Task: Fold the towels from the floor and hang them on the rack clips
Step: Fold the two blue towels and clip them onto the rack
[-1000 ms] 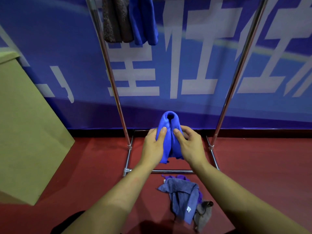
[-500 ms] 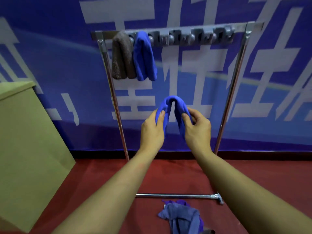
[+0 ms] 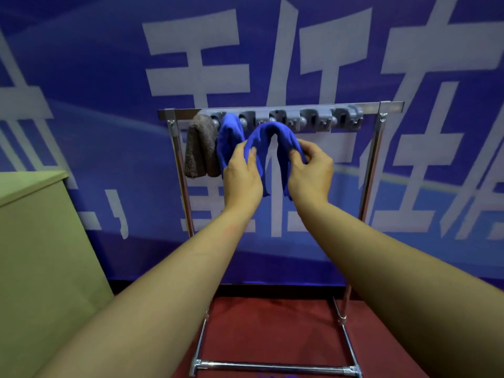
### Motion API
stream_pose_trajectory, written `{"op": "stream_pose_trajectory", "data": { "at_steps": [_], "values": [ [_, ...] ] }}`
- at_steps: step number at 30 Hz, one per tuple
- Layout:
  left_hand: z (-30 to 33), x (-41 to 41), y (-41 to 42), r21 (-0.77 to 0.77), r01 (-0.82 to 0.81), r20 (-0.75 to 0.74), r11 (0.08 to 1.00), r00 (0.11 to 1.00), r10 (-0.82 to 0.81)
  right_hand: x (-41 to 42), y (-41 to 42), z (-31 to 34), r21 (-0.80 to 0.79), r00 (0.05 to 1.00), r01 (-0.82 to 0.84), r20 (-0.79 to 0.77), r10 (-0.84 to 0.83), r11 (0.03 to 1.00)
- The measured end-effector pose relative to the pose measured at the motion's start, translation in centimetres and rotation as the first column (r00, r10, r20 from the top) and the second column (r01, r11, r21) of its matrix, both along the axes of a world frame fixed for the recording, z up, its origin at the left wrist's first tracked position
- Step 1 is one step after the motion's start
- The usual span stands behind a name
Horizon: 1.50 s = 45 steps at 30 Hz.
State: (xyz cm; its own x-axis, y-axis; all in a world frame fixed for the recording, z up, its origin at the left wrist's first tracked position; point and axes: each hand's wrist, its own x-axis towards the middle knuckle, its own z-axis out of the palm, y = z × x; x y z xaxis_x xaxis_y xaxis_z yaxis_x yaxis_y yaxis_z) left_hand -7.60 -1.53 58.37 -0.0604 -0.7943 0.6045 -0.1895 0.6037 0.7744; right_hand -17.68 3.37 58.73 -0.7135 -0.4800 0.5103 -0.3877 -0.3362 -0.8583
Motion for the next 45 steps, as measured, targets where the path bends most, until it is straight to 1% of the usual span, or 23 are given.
{"op": "stream_pose_trajectory", "data": {
  "at_steps": [6,11,13,15,17,20,25,29,32,35,37,45],
  "values": [
    [2.7,-1.4,-3.8,-0.034,-0.072,0.020,0.997,0.997,0.073,-1.5,-3.8,2.4,0.017,0.998,0.048,-0.050,-0.047,0.999],
    [3.7,-3.0,-7.6,-0.154,-0.215,0.023,0.964,0.975,0.221,-2.9,-7.2,3.5,0.019,0.995,0.058,-0.082,-0.056,0.998],
    [3.9,-3.4,-8.8,-0.192,-0.257,0.052,0.947,0.961,0.271,-3.4,-8.4,3.8,0.028,0.993,0.057,-0.101,-0.054,0.998],
    [3.9,-3.7,-9.9,-0.230,-0.303,0.118,0.925,0.935,0.336,-3.7,-9.4,3.5,0.047,0.990,0.066,-0.126,-0.060,0.997],
    [3.2,-3.9,-10.8,-0.282,-0.309,0.182,0.908,0.912,0.367,-4.0,-10.1,2.8,0.067,0.989,0.073,-0.134,-0.064,0.995],
    [1.2,-4.3,-11.5,-0.301,-0.260,0.251,0.917,0.907,0.339,-4.4,-10.7,1.0,0.088,0.991,0.069,-0.117,-0.058,0.994],
    [-1.3,-4.6,-11.3,-0.234,-0.234,0.319,0.944,0.898,0.302,-4.5,-10.6,-1.3,0.110,0.994,0.020,-0.109,-0.008,0.994],
    [-2.8,-4.7,-11.0,-0.154,-0.134,0.274,0.979,0.946,0.173,-4.3,-10.1,-2.7,0.118,0.989,-0.017,-0.145,0.034,0.993],
    [-3.4,-4.6,-10.8,-0.051,-0.100,0.211,0.994,0.971,0.109,-4.1,-9.7,-3.5,0.133,0.983,-0.044,-0.169,0.067,0.990],
    [-3.9,-4.1,-10.5,0.021,-0.042,0.140,0.999,0.989,0.038,-3.9,-9.3,-3.8,0.142,0.979,-0.078,-0.178,0.103,0.987],
    [-4.2,-3.8,-10.1,0.030,-0.005,0.117,1.000,0.993,0.001,-3.7,-9.1,-3.9,0.142,0.978,-0.109,-0.161,0.132,0.984],
    [-4.1,-2.2,-9.3,0.028,0.059,0.174,0.998,0.983,-0.063,-2.9,-7.8,-3.5,0.210,0.970,-0.129,-0.178,0.167,0.969]
  ]
}}
